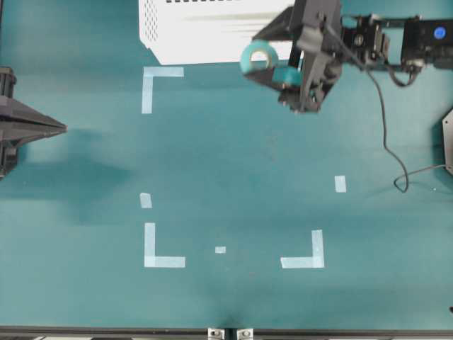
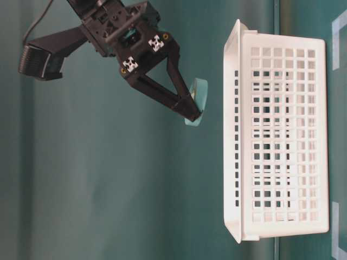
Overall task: Put the tape in the middle into the white basket.
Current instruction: 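Lift the tape roll and carry it toward the white basket, then lower the tape roll into the basket and open the right gripper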
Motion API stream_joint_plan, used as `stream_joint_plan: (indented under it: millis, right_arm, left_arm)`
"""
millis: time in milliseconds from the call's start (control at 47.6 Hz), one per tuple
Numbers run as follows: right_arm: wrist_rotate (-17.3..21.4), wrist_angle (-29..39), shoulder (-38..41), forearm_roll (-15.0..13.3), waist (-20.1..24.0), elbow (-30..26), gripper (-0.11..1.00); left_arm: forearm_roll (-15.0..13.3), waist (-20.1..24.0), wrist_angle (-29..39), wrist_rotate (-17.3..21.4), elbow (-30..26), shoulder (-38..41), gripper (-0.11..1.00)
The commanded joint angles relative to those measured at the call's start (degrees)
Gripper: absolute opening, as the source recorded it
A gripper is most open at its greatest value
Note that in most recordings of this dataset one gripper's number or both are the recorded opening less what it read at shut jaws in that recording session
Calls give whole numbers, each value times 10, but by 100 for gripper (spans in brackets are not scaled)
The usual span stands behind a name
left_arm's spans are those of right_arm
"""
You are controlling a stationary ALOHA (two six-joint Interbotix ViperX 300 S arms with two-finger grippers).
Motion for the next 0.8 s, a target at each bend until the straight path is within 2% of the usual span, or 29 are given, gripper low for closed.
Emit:
stream_joint_plan:
  millis: [0, 420, 778]
  right_arm:
    - [0, -10, -2, -2, -18, -6, 66]
    - [-3, -42, 33, -5, -91, -16, 66]
    - [-3, -57, 71, -6, -113, -45, 66]
  left_arm:
    - [-1, 0, -3, -1, -6, 5, -11]
    - [0, 0, -3, -1, -6, 5, -11]
    - [-1, 0, -3, 0, -6, 5, -11]
